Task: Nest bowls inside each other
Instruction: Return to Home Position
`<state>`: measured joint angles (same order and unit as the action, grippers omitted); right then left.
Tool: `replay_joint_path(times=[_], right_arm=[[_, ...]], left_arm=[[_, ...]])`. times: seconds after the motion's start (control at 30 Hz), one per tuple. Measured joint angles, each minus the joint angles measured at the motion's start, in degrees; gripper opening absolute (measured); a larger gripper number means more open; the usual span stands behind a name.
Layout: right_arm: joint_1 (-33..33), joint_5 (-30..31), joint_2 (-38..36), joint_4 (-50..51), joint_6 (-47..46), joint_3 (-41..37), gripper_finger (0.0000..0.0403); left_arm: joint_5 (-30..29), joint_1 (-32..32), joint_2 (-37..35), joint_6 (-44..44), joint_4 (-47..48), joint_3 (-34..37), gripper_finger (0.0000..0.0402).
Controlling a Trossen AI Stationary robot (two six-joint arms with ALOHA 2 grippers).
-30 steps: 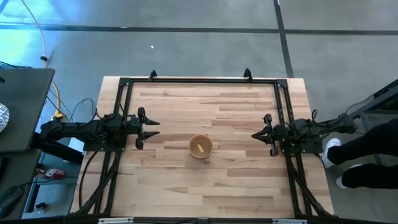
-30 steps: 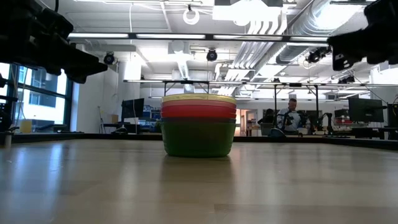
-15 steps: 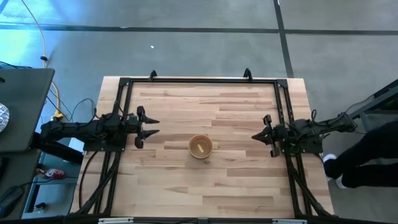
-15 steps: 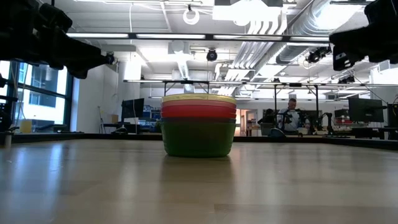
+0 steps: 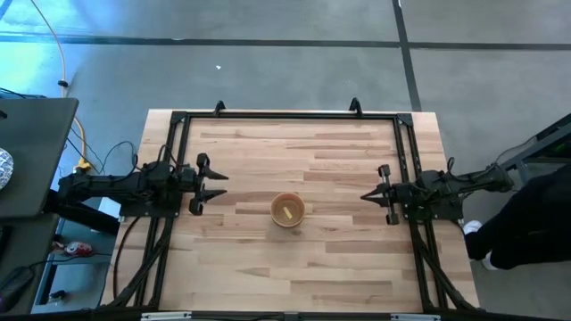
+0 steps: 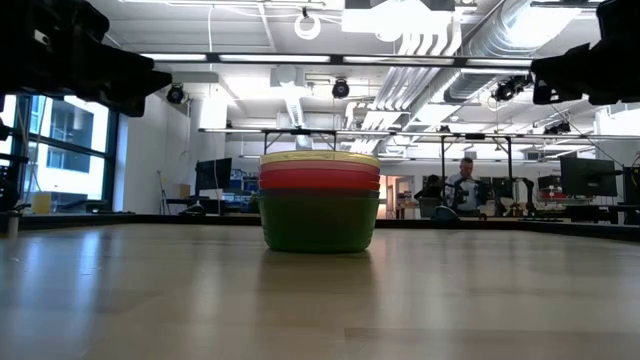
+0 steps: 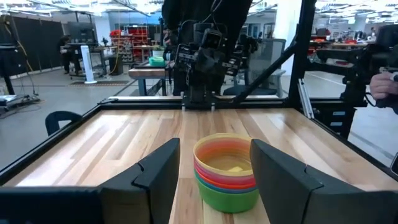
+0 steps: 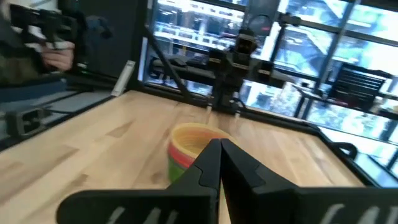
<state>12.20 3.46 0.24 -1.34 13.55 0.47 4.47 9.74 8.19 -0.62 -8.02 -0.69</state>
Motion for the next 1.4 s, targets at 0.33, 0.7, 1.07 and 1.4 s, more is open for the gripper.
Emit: replay_joint_path(times=[0.33, 0.7, 1.07, 1.4], right_arm=[[-10.4, -2.1, 0.1, 0.3, -4.6, 0.0, 0.0], [-12.0, -4.0, 0.1, 0.5, -9.0, 0.0, 0.0], [-12.0, -3.7, 0.1, 0.6, -13.7, 0.0, 0.0], [-12.0, -3.6, 0.1, 0.6, -13.6, 0.0, 0.0]], left_arm=[[-2.4, 0.0, 0.0, 0.0, -1.3, 0.0, 0.0184], [-2.4, 0.0, 0.0, 0.0, -1.3, 0.0, 0.0184], [-2.3, 0.0, 0.0, 0.4, -1.3, 0.0, 0.0184], [-2.3, 0.0, 0.0, 0.4, -1.2, 0.0, 0.0184]])
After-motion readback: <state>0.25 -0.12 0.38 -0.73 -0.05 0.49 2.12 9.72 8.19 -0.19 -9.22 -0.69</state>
